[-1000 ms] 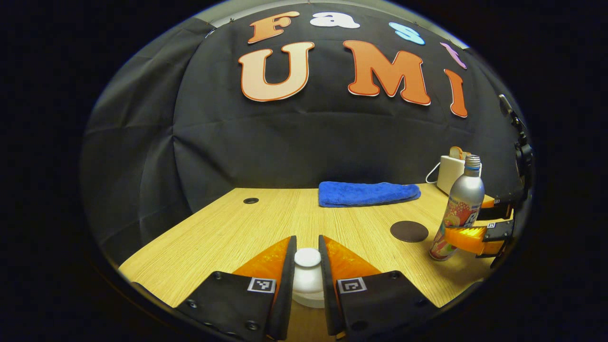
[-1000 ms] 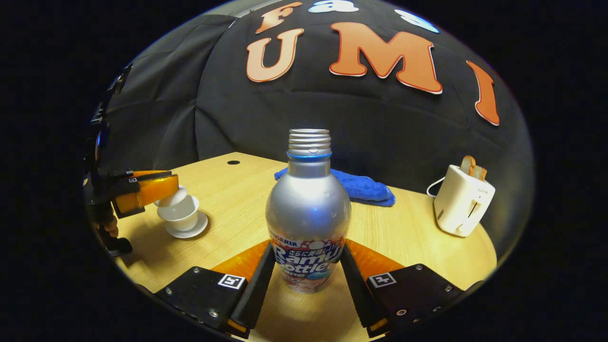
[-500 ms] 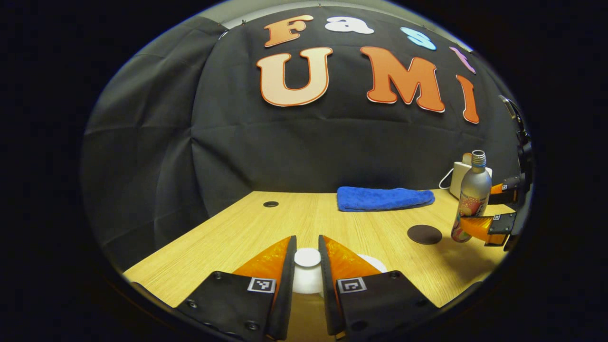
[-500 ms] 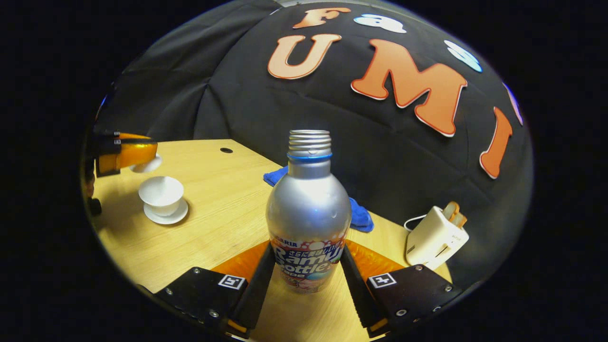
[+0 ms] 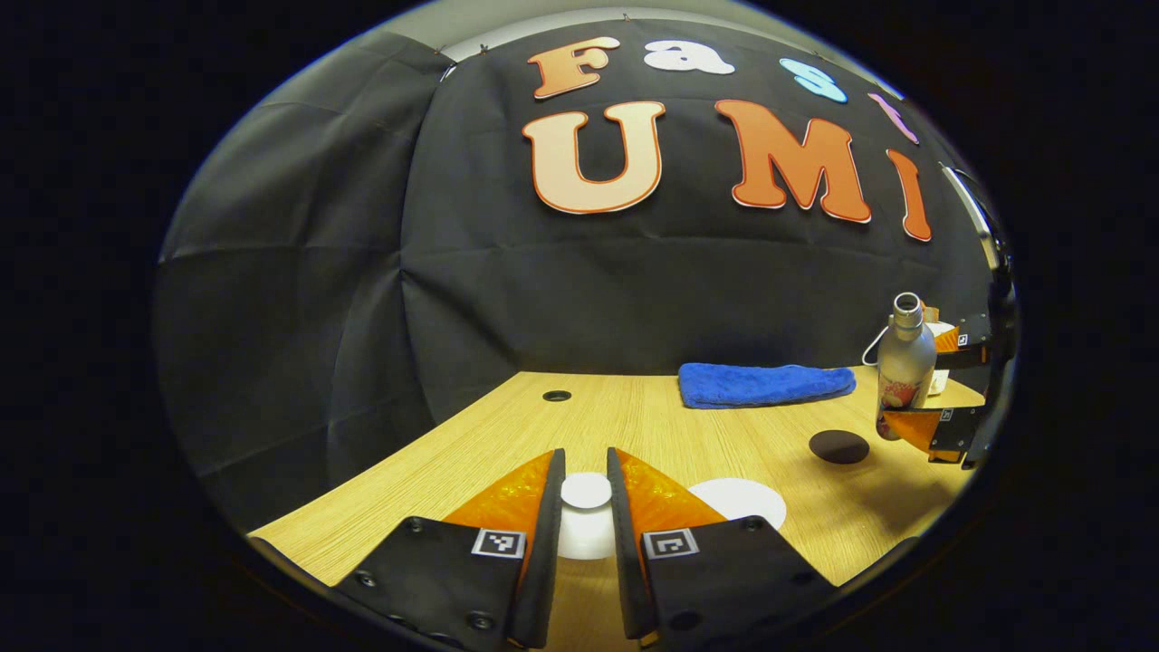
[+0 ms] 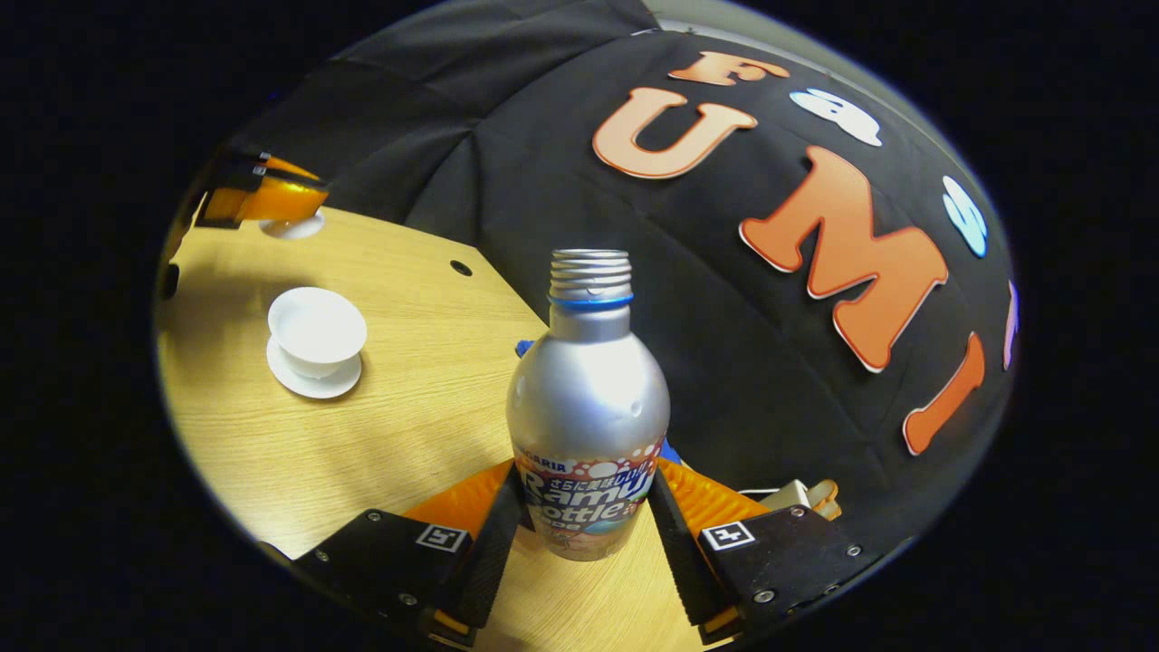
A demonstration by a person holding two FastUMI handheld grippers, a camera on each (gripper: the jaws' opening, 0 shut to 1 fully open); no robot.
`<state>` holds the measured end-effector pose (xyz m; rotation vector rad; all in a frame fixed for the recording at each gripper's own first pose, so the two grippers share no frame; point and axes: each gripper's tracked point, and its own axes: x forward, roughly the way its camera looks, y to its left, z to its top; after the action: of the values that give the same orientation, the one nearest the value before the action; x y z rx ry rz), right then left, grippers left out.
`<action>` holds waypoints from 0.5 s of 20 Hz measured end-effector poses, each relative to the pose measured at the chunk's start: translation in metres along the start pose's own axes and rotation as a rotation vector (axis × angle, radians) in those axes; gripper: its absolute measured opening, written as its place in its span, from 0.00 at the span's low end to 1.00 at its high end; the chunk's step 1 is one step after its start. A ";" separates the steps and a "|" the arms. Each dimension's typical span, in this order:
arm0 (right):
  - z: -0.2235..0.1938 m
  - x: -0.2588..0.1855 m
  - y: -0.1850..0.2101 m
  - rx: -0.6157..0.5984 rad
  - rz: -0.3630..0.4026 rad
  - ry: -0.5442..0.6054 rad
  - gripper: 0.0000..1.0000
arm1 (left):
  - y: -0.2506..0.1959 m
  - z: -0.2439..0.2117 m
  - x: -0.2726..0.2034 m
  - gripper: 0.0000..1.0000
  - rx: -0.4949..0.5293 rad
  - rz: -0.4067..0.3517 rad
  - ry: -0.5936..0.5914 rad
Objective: Open the teacup lid with one hand, grasp the water bottle and pour water into the teacup with the other hand; after pouring, place the water bottle on the coaster and then close the teacup lid.
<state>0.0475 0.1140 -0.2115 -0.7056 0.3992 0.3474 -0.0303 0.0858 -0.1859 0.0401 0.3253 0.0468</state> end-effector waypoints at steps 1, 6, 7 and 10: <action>0.000 0.005 0.006 -0.020 0.010 0.009 0.79 | 0.004 -0.001 0.000 0.34 -0.001 0.006 -0.001; 0.001 0.015 0.024 -0.077 0.036 0.035 0.79 | 0.020 -0.005 -0.005 0.30 -0.006 0.021 -0.003; 0.004 0.017 0.025 -0.100 0.031 0.032 0.79 | 0.025 -0.006 -0.007 0.30 -0.006 0.027 0.000; 0.013 0.021 0.027 -0.193 0.017 0.010 0.79 | 0.032 -0.008 -0.008 0.30 -0.009 0.037 0.001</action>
<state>0.0572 0.1457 -0.2273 -0.8930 0.3845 0.4020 -0.0416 0.1176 -0.1896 0.0375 0.3253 0.0854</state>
